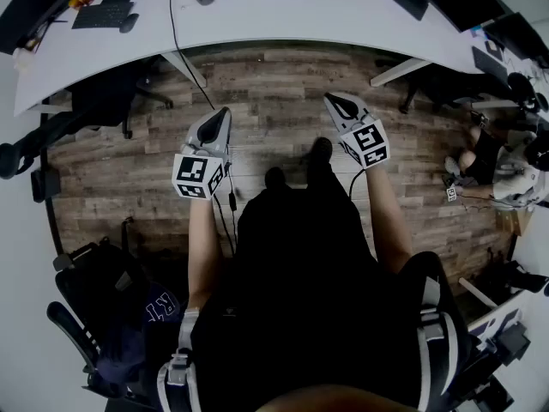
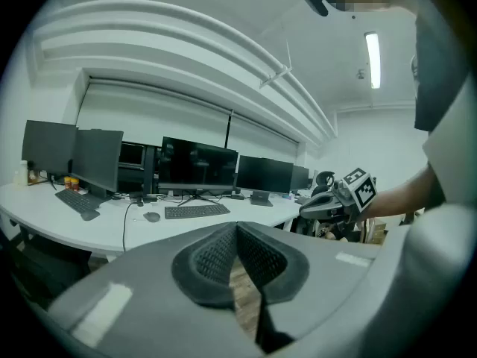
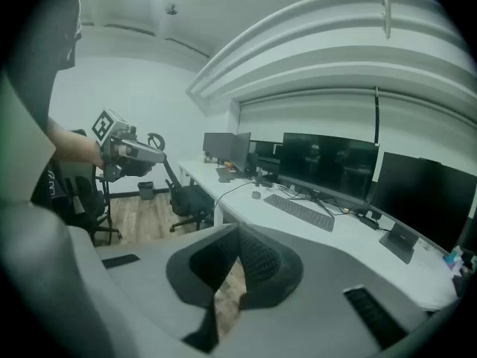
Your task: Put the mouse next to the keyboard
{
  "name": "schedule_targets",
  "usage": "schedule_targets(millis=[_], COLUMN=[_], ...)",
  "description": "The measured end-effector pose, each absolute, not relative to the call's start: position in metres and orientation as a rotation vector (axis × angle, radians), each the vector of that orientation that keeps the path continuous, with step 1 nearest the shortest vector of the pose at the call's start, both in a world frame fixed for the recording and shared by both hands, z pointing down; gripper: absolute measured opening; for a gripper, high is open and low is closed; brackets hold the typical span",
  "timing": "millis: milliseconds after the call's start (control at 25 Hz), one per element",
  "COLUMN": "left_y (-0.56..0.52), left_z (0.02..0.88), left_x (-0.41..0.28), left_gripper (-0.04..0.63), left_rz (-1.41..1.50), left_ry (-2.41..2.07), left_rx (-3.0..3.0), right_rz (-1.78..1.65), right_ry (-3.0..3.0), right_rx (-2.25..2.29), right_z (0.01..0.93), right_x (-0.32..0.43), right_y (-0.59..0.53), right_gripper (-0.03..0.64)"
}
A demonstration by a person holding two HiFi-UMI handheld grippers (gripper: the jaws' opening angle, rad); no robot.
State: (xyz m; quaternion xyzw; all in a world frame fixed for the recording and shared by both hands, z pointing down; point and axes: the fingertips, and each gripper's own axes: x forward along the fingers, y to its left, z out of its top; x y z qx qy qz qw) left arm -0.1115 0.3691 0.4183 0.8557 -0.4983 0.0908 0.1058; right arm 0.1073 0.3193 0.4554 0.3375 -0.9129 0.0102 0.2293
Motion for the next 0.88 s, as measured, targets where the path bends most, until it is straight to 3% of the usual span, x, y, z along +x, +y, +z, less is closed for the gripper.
schedule_targets(millis=[880], left_y=[0.375], left_z=[0.412], left_x=[-0.104], left_gripper=[-0.005], left_rz=[0.270], left_ry=[-1.495], left_rx=[2.548], right_rz=[0.088], right_ry=[-2.504], right_rx=[0.877], right_z=[0.475], right_x=[0.093], right_y=[0.330], right_gripper=[0.003])
